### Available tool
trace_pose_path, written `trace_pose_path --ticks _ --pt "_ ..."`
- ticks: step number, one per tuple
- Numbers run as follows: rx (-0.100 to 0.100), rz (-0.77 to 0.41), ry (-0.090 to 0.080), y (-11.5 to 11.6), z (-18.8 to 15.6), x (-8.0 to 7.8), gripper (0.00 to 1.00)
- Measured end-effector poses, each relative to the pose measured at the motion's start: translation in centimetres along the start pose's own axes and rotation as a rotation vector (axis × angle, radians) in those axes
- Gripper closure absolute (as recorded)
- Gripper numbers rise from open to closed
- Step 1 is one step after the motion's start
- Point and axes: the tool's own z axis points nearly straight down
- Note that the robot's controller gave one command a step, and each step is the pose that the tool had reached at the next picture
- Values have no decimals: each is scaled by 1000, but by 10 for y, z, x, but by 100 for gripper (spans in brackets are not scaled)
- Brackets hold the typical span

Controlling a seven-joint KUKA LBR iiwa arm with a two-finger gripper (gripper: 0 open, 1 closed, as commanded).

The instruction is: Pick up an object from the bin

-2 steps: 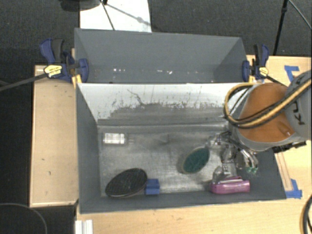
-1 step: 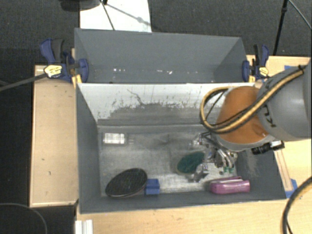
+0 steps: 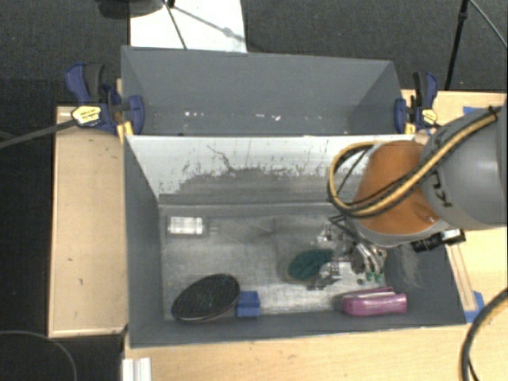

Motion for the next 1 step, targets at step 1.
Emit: trace_pose_path --ticks 1 --pt "0 -82 -6 11 -172 6 100"
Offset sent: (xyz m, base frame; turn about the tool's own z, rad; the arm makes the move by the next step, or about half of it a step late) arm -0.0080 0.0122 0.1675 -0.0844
